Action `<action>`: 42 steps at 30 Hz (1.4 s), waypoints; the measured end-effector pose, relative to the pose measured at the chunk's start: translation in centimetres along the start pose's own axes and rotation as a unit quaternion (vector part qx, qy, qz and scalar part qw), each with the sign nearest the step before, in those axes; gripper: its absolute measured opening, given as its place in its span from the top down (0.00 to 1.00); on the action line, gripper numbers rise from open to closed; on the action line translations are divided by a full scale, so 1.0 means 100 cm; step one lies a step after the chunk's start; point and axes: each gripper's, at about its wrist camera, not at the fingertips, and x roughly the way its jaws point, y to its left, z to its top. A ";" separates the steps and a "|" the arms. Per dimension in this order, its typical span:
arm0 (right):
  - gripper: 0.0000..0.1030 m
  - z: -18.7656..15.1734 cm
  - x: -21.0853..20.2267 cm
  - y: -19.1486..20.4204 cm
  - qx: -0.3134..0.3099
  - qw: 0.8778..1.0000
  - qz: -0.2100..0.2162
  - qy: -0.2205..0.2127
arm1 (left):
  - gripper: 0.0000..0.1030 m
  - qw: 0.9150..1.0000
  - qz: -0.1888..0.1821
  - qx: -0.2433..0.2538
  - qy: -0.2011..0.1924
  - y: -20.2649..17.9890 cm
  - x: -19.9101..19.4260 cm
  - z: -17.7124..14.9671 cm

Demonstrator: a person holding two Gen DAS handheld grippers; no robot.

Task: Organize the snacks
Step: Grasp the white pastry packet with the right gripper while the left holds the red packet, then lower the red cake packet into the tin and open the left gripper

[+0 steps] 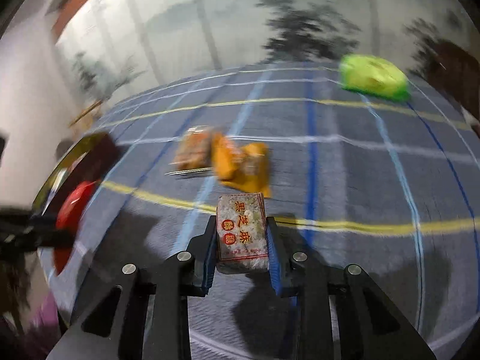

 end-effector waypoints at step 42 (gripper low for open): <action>0.71 0.004 0.011 0.002 -0.001 0.998 -0.057 0.013 | 0.62 0.989 0.102 -0.085 -0.065 0.170 -0.061 0.021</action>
